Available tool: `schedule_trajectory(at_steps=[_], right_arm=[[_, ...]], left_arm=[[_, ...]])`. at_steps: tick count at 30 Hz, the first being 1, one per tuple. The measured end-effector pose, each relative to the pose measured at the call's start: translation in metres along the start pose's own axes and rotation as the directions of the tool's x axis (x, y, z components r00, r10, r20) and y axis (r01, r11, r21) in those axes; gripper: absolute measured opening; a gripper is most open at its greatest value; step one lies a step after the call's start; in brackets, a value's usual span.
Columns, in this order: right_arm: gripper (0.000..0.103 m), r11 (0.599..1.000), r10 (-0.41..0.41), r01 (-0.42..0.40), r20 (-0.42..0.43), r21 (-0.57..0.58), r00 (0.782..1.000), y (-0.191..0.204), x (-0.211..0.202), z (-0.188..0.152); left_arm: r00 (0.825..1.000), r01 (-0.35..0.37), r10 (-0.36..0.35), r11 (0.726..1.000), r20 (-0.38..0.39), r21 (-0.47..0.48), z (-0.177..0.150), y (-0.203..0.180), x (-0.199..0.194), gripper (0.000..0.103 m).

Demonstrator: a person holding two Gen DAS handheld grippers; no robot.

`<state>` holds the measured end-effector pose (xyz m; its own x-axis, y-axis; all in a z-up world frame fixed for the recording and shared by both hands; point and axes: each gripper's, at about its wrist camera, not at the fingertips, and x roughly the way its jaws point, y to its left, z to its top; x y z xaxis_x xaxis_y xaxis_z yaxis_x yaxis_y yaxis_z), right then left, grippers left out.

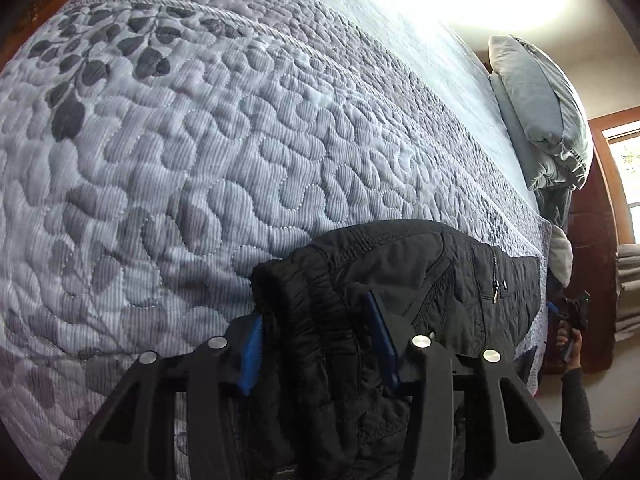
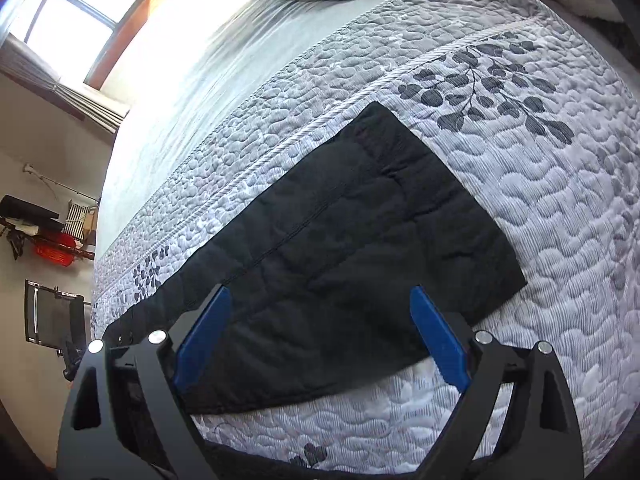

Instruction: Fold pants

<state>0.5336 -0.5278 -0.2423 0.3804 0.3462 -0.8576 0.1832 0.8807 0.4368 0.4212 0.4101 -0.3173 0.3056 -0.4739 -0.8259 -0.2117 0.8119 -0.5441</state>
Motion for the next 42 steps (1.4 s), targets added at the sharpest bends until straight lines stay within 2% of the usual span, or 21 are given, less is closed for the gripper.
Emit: schedule_trajectory(at_steps=[5, 11, 14, 18, 21, 26, 31, 33, 35, 37, 40, 42], right_arm=[[0.091, 0.999, -0.023, 0.022, -0.024, -0.041, 0.999, -0.007, 0.02, 0.041], [0.091, 0.993, -0.082, 0.078, -0.041, -0.084, 0.996, -0.017, 0.045, 0.092], [0.091, 0.987, -0.114, 0.108, -0.054, -0.117, 0.992, -0.019, 0.059, 0.108], [0.091, 0.989, -0.077, 0.065, -0.092, -0.131, 0.993, -0.024, 0.077, 0.12], [0.091, 0.982, -0.093, 0.067, -0.143, -0.177, 0.985, -0.022, 0.093, 0.12], [0.092, 0.973, -0.07, 0.023, -0.204, -0.228, 0.977, -0.021, 0.105, 0.119], [0.092, 0.979, -0.012, -0.038, -0.242, -0.2, 0.97, -0.03, 0.106, 0.126], [0.083, 0.981, 0.015, -0.061, -0.239, -0.186, 0.971, -0.033, 0.103, 0.129], [0.044, 0.98, 0.032, -0.077, -0.237, -0.182, 0.971, -0.035, 0.1, 0.132], [0.026, 0.975, 0.02, -0.069, -0.229, -0.209, 0.973, -0.034, 0.098, 0.13], [0.016, 0.971, 0.02, -0.067, -0.203, -0.231, 0.979, -0.031, 0.094, 0.127], [0.013, 0.971, 0.017, -0.058, -0.176, -0.232, 0.984, -0.032, 0.088, 0.125]], left_arm=[[1.0, -0.016, 0.016, 1.0, -0.002, -0.003, 0.002, -0.002, 0.002, 0.038], [0.999, -0.04, 0.04, 0.999, 0.033, 0.005, 0.001, -0.003, -0.001, 0.028], [0.998, -0.039, 0.039, 0.999, 0.047, -0.006, -0.003, -0.001, 0.0, 0.027], [0.998, -0.029, 0.03, 0.999, 0.047, -0.023, -0.005, 0.003, 0.003, 0.027], [0.999, -0.024, 0.026, 0.999, 0.04, -0.035, -0.007, 0.005, 0.005, 0.028], [0.999, -0.012, 0.014, 0.998, 0.036, -0.054, -0.008, 0.01, 0.005, 0.028], [0.999, -0.018, 0.02, 0.998, 0.037, -0.061, -0.009, 0.01, 0.005, 0.028], [0.999, -0.025, 0.028, 0.998, 0.038, -0.057, -0.009, 0.009, 0.005, 0.028], [0.999, -0.034, 0.036, 0.998, 0.04, -0.055, -0.008, 0.005, 0.006, 0.027], [0.998, -0.046, 0.049, 0.997, 0.049, -0.054, -0.009, 0.002, 0.006, 0.026], [0.995, -0.071, 0.074, 0.996, 0.072, -0.047, -0.012, -0.003, 0.004, 0.023], [0.993, -0.078, 0.083, 0.996, 0.089, -0.051, -0.013, -0.006, 0.001, 0.022]])
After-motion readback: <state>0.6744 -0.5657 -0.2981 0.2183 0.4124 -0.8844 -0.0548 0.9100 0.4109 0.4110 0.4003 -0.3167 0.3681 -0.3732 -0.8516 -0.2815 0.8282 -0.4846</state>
